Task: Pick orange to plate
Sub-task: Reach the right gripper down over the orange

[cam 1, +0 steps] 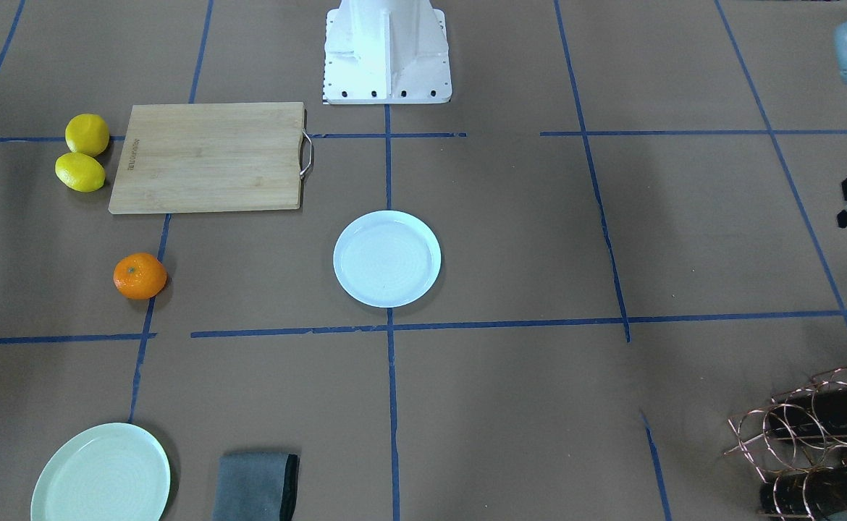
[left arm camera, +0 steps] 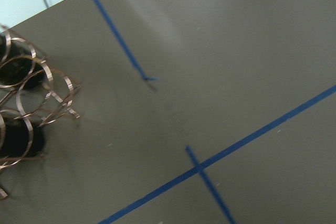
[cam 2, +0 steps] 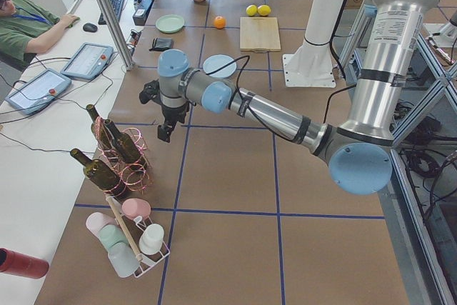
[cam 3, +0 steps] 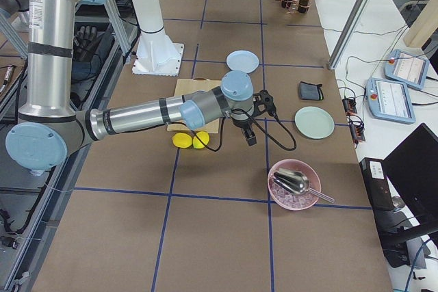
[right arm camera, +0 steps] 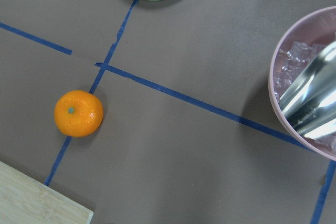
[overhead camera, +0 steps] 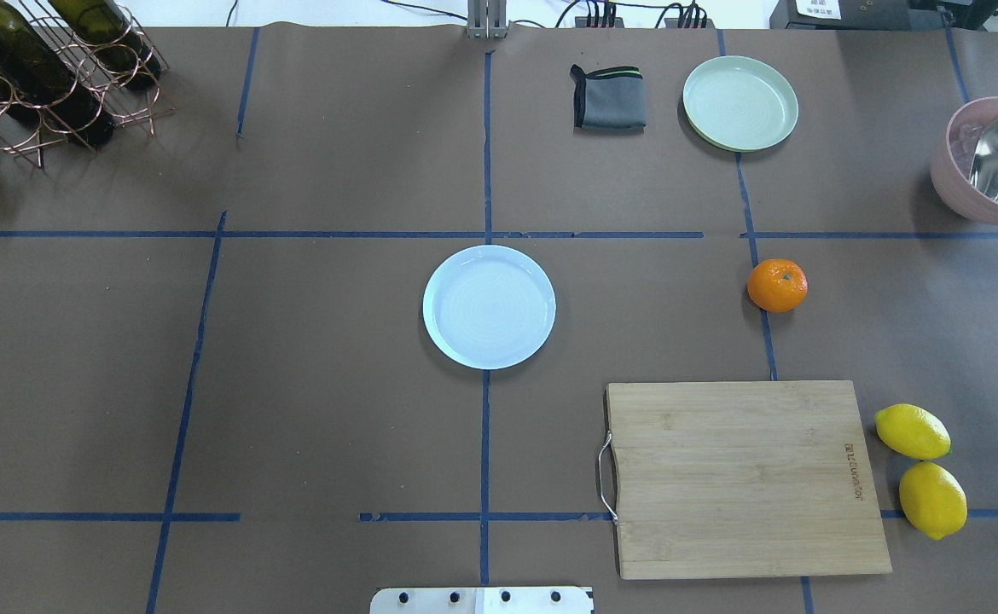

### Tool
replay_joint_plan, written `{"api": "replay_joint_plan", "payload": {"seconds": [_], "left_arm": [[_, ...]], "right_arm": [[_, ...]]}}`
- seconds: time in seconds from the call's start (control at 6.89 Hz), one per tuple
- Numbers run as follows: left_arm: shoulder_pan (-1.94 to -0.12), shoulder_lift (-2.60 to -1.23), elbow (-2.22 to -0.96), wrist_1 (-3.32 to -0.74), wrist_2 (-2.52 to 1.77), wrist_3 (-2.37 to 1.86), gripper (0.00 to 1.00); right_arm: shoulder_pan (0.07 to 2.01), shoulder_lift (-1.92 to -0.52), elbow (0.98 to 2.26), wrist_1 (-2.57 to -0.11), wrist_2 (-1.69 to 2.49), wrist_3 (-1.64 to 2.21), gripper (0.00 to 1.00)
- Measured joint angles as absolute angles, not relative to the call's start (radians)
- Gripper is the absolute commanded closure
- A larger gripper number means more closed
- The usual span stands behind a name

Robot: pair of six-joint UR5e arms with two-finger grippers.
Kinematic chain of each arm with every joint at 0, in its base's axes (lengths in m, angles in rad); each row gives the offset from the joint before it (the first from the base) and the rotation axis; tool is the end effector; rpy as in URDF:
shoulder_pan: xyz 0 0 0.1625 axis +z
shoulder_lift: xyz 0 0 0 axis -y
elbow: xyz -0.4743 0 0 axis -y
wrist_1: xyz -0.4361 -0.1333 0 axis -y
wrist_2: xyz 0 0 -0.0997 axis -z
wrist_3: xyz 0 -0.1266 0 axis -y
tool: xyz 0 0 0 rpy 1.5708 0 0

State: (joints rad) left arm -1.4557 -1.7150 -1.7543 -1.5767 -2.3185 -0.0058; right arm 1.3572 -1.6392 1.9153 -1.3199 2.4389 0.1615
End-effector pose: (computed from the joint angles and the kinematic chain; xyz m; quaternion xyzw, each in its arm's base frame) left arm 0.0226 -0.6071 0.5466 0.1325 0.3688 0.1107 0.9133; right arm -0.0732 -0.5106 0.5374 0.1565 -0.4430 -0.1323 0.8728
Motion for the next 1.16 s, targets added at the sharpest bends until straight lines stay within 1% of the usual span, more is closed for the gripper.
{"api": "replay_joint_plan", "payload": {"seconds": [0.29,0.58,1.16], "left_arm": [[-1.556,-1.616,-1.708,-1.546,-2.336,0.082,0.0],[-1.579,-1.522,-1.712,-1.538,-2.337,0.138,0.0],[-1.581,-1.493,-1.717,-1.543,-2.335,0.143,0.0]], "right_arm": [[1.275,-1.581,1.919,-1.321,2.396,0.283,0.0],[1.171,-1.525,1.919,-1.323,2.311,0.429,0.0],[0.886,-1.433,1.892,-1.314,2.025,0.687,0.0]]}}
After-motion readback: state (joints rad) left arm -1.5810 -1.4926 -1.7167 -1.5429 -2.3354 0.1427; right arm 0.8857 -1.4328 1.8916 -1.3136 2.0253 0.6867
